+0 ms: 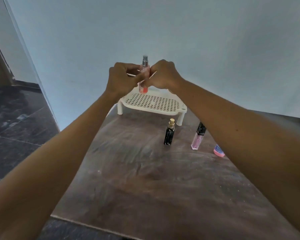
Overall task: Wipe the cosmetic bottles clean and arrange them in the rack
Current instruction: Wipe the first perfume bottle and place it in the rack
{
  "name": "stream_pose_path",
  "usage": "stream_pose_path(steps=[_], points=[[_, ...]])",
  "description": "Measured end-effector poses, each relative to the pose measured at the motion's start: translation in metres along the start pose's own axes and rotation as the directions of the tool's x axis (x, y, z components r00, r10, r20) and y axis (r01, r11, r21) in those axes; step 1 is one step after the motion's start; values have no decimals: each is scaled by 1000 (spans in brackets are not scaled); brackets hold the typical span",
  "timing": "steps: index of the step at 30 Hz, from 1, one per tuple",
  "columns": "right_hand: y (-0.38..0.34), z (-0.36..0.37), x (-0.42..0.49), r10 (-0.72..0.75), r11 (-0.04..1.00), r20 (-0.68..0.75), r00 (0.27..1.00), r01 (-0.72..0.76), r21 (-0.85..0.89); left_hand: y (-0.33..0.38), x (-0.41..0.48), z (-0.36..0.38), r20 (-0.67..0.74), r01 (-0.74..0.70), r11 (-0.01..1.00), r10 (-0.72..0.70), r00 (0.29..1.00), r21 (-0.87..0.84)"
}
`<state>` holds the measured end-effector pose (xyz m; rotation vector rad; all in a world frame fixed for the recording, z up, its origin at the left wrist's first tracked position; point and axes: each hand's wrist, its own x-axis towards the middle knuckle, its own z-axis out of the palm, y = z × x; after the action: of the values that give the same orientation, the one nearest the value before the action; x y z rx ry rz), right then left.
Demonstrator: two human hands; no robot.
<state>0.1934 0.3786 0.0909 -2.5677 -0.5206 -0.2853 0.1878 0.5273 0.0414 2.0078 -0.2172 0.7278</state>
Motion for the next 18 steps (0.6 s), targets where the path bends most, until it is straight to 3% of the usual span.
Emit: stream_pose_path(steps=[3,10,18], points=[[8,20,38,21,1000,21,1000,-20,-20,-28,27,8,-14,25,993,-23,1000,119],[39,70,94,46,995,54,997,-41,-90,-82,55,32,47,112,976,-122,991,188],[50,108,120,22,995,54,998,-17,-95,-114,61,34,79,41,957,-66,995,287]])
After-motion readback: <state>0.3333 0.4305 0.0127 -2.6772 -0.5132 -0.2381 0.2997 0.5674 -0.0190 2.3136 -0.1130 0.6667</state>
